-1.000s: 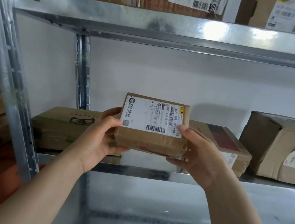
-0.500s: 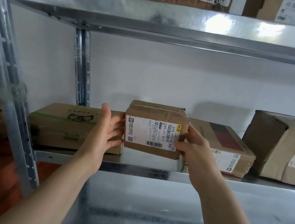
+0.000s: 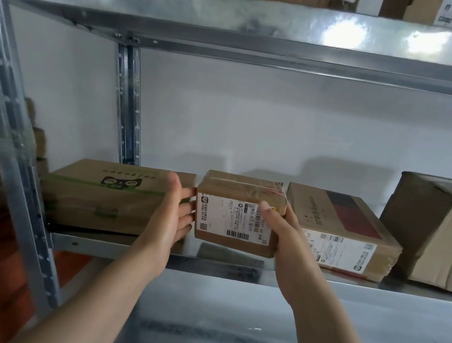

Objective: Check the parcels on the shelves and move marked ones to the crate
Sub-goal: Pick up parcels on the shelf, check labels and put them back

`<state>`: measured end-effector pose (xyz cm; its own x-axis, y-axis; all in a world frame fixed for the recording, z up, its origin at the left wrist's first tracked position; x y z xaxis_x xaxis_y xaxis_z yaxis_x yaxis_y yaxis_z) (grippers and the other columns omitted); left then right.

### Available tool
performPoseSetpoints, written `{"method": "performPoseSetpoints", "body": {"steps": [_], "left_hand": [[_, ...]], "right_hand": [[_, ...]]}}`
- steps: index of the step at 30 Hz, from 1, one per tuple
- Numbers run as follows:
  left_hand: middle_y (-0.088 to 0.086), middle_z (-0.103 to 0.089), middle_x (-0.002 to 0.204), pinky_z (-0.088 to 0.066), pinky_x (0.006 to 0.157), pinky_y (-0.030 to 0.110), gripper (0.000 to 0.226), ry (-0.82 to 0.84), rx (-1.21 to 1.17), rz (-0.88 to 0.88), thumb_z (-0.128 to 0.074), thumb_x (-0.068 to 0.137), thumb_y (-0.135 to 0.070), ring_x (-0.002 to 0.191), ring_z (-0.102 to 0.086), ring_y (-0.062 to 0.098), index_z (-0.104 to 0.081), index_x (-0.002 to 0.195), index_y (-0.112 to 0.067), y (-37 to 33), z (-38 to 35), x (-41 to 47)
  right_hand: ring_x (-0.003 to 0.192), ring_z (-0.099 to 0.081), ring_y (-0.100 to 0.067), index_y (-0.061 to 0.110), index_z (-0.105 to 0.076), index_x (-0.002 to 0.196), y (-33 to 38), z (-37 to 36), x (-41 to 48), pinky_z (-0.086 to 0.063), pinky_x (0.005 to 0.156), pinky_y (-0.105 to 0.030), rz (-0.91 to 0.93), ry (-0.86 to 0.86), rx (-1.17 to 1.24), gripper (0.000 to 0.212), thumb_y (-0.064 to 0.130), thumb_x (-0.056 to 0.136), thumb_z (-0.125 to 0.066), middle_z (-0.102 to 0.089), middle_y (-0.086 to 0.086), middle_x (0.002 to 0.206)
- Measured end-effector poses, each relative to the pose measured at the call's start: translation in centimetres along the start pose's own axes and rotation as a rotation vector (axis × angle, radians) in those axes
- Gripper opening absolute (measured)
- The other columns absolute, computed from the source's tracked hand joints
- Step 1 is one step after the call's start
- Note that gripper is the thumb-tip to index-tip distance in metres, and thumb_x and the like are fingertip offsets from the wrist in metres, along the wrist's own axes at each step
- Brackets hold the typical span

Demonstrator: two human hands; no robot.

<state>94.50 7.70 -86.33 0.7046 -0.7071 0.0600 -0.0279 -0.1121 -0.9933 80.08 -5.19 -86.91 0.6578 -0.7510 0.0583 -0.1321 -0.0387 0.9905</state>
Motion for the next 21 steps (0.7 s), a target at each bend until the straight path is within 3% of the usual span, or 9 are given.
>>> {"method": "performPoseSetpoints", "body": {"steps": [4,8,12,15,17,21], "left_hand": [[0.01,-0.049,0.151,-0.025,0.123,0.046,0.097,-0.001,0.026,0.023,-0.017,0.076,-0.081,0.143,-0.042,0.026,-0.042,0.15,-0.022,0.4,-0.5,0.9],[0.012,-0.042,0.155,-0.023,0.124,0.046,0.102,-0.01,0.036,0.036,-0.015,0.075,-0.081,0.146,-0.036,0.028,-0.04,0.152,-0.019,1.1,-1.3,1.7],[0.011,-0.045,0.153,-0.025,0.122,0.043,0.091,-0.018,0.055,0.032,-0.013,0.084,-0.077,0.142,-0.041,0.025,-0.046,0.146,-0.02,1.6,-2.4,2.1],[0.007,-0.055,0.145,-0.032,0.117,0.038,0.068,-0.019,0.049,0.019,-0.013,0.089,-0.072,0.123,-0.053,0.017,-0.056,0.12,-0.03,1.4,-3.3,2.2],[0.008,-0.055,0.145,-0.032,0.118,0.04,0.077,-0.033,0.054,0.021,-0.017,0.082,-0.076,0.128,-0.053,0.021,-0.055,0.128,-0.027,1.8,-3.2,2.7],[0.006,-0.056,0.145,-0.032,0.12,0.044,0.086,-0.051,0.052,0.026,-0.021,0.074,-0.079,0.132,-0.052,0.022,-0.05,0.135,-0.026,2.2,-3.1,3.4]], "right_hand": [[0.133,-0.055,-0.03,0.043,-0.042,0.149,-1.0,0.0,1.4,-0.035,0.114,-0.065,-0.037,-0.078,0.101,0.132,0.097,0.032,-0.071,-0.064,0.0,0.138],[0.135,-0.053,-0.03,0.047,-0.038,0.149,-1.8,0.3,2.4,-0.035,0.114,-0.066,-0.032,-0.079,0.156,0.14,0.1,0.023,-0.067,-0.058,0.001,0.145],[0.141,-0.045,-0.025,0.059,-0.031,0.147,-2.1,0.9,3.3,-0.034,0.115,-0.063,0.011,-0.085,0.258,0.129,0.099,0.031,-0.068,-0.042,0.009,0.157],[0.143,-0.04,-0.021,0.054,-0.034,0.15,-1.3,1.0,3.4,-0.032,0.118,-0.053,0.052,-0.121,0.264,0.086,0.081,0.075,-0.063,-0.038,0.011,0.159],[0.144,-0.037,-0.018,0.048,-0.033,0.154,-1.6,1.4,4.0,-0.029,0.117,-0.047,0.047,-0.126,0.259,0.069,0.066,0.092,-0.056,-0.037,0.012,0.159],[0.14,-0.037,-0.014,0.05,-0.032,0.154,-2.4,1.8,4.8,-0.026,0.12,-0.048,0.049,-0.153,0.212,0.062,0.062,0.096,-0.052,-0.04,0.017,0.149]]}}
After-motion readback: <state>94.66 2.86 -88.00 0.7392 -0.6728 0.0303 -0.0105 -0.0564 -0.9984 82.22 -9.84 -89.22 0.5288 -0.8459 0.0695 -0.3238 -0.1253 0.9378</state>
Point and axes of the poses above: each hand's wrist, its own x-axis towards the middle knuckle, its own z-axis out of the back of the hand, y = z × x, the point moved 7 cm from there along x, towards the middle knuckle
